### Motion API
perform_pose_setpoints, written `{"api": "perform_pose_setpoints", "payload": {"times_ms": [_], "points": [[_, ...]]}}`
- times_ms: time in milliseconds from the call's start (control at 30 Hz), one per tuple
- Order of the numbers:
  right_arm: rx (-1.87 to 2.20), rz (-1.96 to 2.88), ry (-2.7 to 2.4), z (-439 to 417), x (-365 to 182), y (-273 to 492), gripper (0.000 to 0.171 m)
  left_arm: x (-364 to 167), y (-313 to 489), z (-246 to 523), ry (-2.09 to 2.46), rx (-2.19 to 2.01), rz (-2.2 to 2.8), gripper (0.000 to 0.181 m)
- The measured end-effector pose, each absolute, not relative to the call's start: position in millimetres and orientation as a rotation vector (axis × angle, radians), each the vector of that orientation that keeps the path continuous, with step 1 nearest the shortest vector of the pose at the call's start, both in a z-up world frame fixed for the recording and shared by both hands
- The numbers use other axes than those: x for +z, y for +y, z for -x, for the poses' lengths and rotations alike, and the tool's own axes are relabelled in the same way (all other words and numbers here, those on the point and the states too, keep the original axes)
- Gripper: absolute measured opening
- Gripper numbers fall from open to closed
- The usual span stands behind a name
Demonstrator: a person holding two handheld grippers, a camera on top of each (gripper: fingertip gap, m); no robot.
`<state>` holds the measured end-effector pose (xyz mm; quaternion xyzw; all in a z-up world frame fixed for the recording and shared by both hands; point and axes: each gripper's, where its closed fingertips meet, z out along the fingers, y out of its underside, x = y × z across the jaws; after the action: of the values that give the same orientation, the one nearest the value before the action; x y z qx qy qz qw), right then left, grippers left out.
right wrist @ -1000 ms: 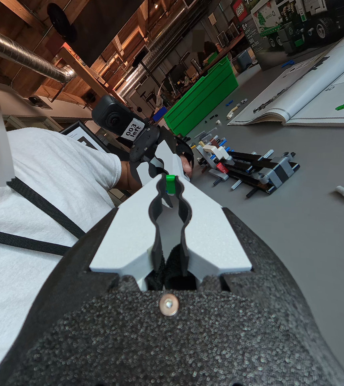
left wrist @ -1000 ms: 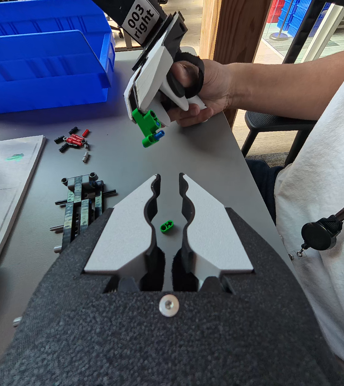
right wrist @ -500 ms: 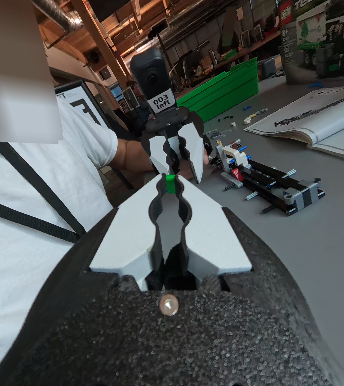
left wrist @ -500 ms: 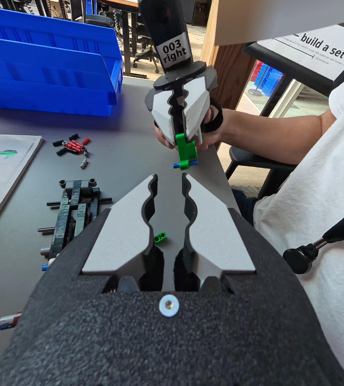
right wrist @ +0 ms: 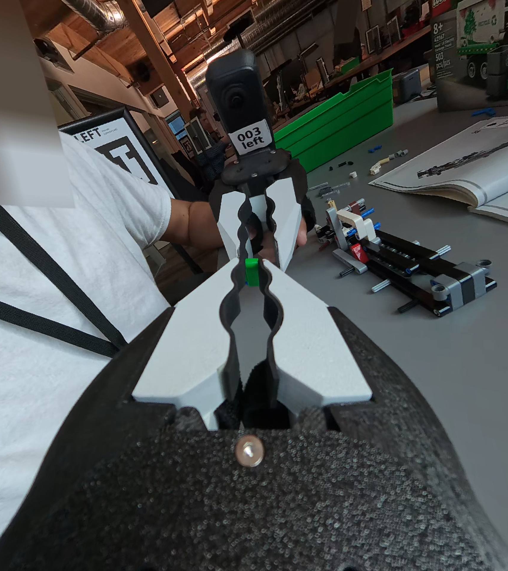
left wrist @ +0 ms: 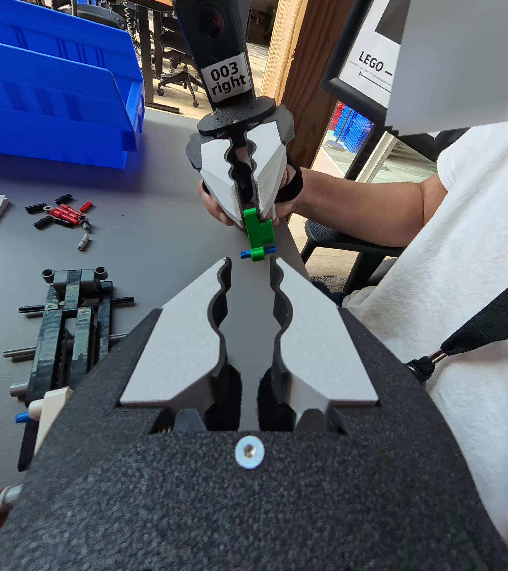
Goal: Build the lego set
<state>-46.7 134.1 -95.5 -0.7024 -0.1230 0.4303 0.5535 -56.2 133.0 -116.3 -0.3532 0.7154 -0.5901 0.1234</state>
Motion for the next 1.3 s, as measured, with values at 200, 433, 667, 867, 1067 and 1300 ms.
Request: {"api": "perform_pose_setpoints", "payload": {"times_ms": [200, 433, 667, 867, 1067, 1300], "points": [[1.04, 1.682, -0.289, 50, -99, 134, 0.006, -119, 129, 60, 2.093, -1.715, 1.022, 0.021], [1.065, 1.699, -0.274, 50, -101, 138, 0.006, -122, 128, 60, 2.087, -1.612, 0.96, 0.008], [1.042, 1.735, -0.272, 51, -106, 142, 0.006, -128, 128, 57, 2.094, -1.499, 0.919, 0.009], [1.047, 1.75, -0.259, 50, -108, 144, 0.006, -132, 127, 53, 2.084, -1.363, 0.825, 0.009], [1.043, 1.754, -0.258, 52, -108, 143, 0.006, -133, 127, 56, 2.09, -1.249, 0.721, 0.009], [1.024, 1.757, -0.26, 53, -109, 143, 0.006, -133, 127, 57, 2.097, -1.24, 0.709, 0.008]]}}
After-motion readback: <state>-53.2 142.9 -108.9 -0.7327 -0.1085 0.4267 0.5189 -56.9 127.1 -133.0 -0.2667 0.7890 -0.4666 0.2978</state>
